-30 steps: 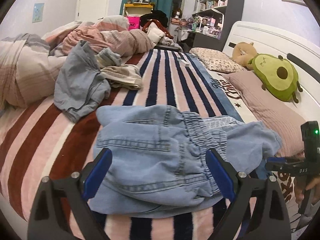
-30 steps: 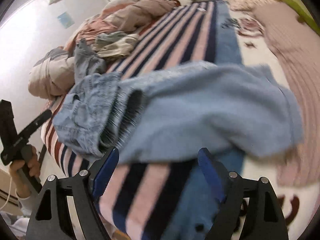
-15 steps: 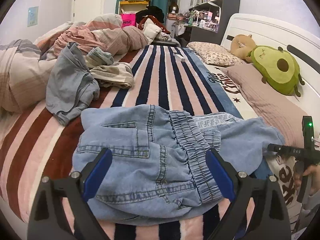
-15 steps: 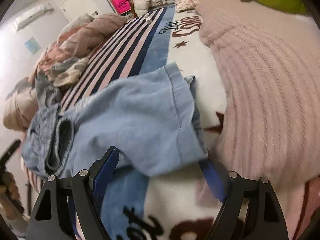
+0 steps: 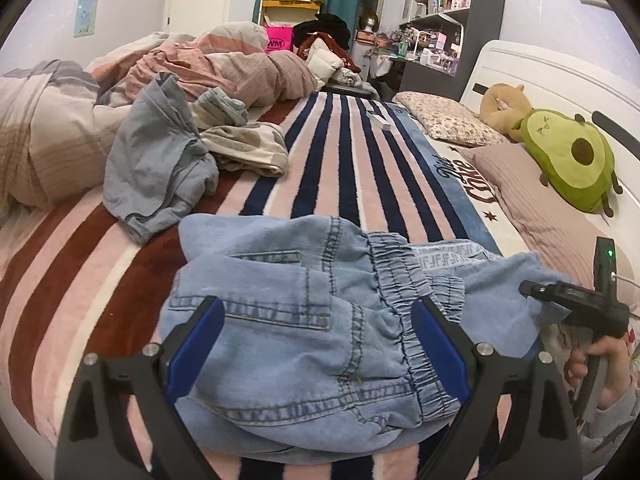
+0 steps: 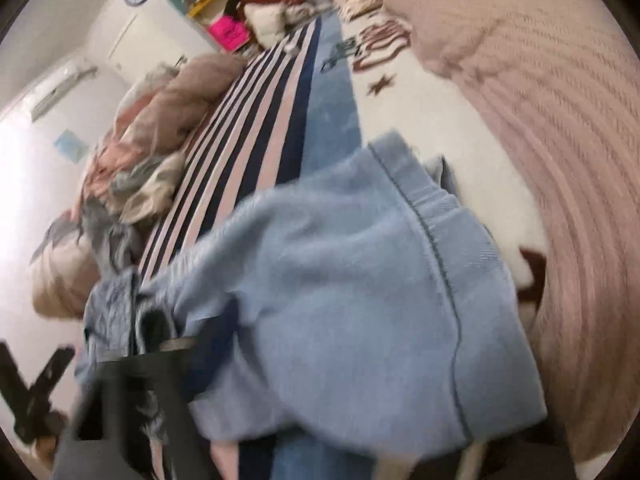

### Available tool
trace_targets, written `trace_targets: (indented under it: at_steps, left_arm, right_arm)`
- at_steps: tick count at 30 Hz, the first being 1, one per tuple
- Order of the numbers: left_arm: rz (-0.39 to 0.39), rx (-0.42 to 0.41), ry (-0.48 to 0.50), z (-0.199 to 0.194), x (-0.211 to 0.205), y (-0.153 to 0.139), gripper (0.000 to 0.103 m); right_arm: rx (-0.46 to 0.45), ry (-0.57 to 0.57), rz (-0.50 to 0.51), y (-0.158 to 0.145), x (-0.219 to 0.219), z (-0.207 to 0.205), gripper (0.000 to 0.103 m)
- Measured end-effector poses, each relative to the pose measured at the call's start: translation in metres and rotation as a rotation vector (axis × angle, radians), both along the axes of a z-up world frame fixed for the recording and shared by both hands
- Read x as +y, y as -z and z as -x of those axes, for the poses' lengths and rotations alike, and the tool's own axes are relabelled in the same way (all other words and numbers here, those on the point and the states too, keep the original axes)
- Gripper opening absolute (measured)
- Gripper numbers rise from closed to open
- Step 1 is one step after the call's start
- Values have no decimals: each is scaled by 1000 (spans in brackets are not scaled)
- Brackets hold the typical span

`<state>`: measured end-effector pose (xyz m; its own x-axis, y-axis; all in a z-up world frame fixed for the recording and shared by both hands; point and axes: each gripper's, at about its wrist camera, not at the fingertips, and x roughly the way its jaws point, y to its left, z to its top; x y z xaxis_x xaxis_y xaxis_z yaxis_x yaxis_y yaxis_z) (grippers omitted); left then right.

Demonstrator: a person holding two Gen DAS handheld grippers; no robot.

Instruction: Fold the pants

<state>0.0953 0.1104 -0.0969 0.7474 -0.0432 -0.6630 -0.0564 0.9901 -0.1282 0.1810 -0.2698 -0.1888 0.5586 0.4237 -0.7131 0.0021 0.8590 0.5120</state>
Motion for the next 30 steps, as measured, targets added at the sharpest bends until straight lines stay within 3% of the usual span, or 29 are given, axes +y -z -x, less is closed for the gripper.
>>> trace_targets:
  at_steps: [1, 2, 4, 7, 14, 18, 25, 30]
  left_arm:
    - [-3, -2, -3, 1, 1, -1, 92]
    - [-6, -5, -5, 2, 3, -2, 92]
    - [-9, -13, -12, 4, 6, -4, 92]
    - [-2, -24, -23, 7, 11, -7, 92]
    - [1, -56, -32, 20, 17, -16, 92]
    - [10, -77, -51, 28, 26, -21, 93]
    - [43, -122, -104, 46, 57, -28, 93]
    - [50, -139, -129, 66, 82, -30, 92]
  right_arm:
    - [-2, 1, 15, -1, 3, -4, 22]
    - [-13, 1, 18, -4, 5, -6, 14]
    - [-59, -1, 20, -16, 8, -6, 10]
    - [-167, -33, 54, -45, 16, 5, 9]
    - [-143, -70, 93, -47, 17, 4, 8]
    - [-204, -99, 100, -71, 27, 13, 8]
    - [-368, -317, 137, -139, 110, 31, 8]
    - [-412, -484, 151, -146, 189, 41, 8]
